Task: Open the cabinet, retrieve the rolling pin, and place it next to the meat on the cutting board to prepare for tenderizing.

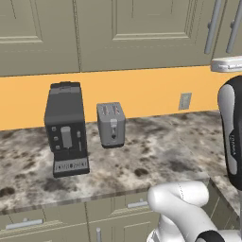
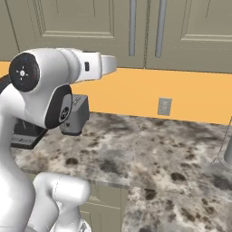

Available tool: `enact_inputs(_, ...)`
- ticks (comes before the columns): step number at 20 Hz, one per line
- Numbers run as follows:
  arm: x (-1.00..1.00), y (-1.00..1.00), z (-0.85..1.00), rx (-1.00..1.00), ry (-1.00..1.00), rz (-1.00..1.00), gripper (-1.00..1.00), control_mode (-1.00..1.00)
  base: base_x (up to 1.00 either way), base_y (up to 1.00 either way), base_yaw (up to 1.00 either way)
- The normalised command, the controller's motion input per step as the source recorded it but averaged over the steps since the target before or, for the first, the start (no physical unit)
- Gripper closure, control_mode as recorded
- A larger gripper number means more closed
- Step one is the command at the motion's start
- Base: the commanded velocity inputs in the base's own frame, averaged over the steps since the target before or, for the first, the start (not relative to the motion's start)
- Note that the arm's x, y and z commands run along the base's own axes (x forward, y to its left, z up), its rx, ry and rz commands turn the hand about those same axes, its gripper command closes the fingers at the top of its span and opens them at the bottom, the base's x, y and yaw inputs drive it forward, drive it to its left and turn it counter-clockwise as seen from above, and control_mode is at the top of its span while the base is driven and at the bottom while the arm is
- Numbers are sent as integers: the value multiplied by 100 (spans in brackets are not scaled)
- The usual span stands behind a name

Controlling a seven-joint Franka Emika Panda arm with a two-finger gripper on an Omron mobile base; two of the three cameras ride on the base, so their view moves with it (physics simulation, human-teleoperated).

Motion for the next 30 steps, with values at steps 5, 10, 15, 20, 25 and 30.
enact_inputs(5,-5,0,19,0,-15,0,-100,-100,0,0,0)
enact_inputs(10,4,-1,0,0,-1,0,-100,-100,0,0,0)
enact_inputs(15,1,-2,0,0,-3,0,-100,-100,0,0,0)
enact_inputs(20,0,-1,0,0,0,0,-100,-100,0,0,0)
enact_inputs(25,15,-3,0,0,0,0,-100,-100,0,0,0)
enact_inputs(30,37,0,0,0,0,0,-100,-100,0,0,0)
